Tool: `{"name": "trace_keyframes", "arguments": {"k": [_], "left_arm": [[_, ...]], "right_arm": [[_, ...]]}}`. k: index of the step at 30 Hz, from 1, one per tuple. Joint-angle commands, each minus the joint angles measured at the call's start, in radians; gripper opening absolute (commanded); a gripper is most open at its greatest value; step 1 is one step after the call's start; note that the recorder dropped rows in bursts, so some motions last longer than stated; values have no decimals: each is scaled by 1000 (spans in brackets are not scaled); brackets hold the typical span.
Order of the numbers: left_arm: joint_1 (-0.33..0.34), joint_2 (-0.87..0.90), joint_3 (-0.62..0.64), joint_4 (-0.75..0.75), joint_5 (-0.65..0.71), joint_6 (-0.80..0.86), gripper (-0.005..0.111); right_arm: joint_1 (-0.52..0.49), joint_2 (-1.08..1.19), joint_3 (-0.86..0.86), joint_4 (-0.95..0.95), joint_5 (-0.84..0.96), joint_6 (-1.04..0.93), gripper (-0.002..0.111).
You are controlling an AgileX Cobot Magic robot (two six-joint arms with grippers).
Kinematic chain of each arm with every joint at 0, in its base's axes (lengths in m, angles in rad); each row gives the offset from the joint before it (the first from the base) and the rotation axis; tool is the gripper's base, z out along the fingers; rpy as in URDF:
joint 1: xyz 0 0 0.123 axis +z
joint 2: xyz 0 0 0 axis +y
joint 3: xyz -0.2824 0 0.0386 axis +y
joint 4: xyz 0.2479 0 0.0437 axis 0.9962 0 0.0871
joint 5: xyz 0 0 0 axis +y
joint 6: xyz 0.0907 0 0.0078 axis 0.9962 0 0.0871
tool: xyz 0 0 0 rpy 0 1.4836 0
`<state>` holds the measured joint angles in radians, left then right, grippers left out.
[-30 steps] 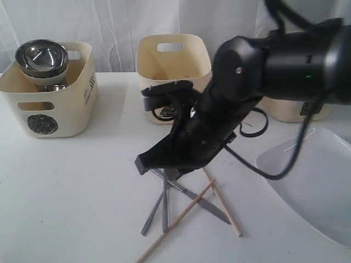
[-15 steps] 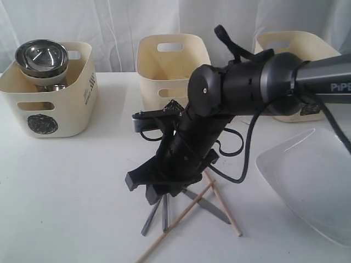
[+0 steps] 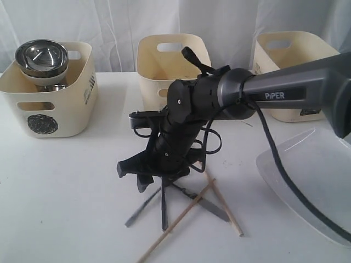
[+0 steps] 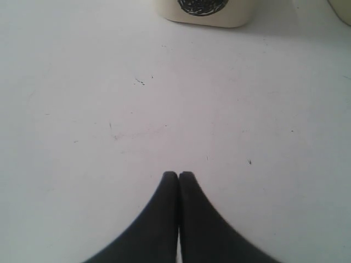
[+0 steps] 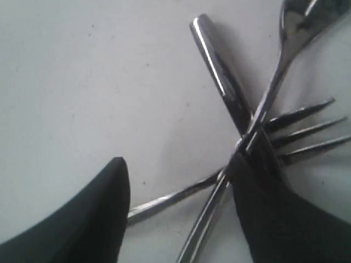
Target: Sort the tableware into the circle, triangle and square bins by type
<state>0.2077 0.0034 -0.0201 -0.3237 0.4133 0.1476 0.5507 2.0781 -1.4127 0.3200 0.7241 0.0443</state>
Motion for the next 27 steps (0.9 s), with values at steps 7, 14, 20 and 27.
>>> {"name": "trace_keyframes", "arguments": {"k": [7,14,20,27], "left_arm": [[0,-3,9,-2,13,-7,0],[0,-3,9,-2,13,-7,0],[0,-3,9,-2,13,-7,0],[0,-3,9,-2,13,-7,0]], "right_arm": [[-1,22,-11,-68,31,13,54],[-1,49,-11,-163,9,13,45],[-1,76,-11,-163,0,13,19],[-2,72,-18,-154,25,13,0]]}}
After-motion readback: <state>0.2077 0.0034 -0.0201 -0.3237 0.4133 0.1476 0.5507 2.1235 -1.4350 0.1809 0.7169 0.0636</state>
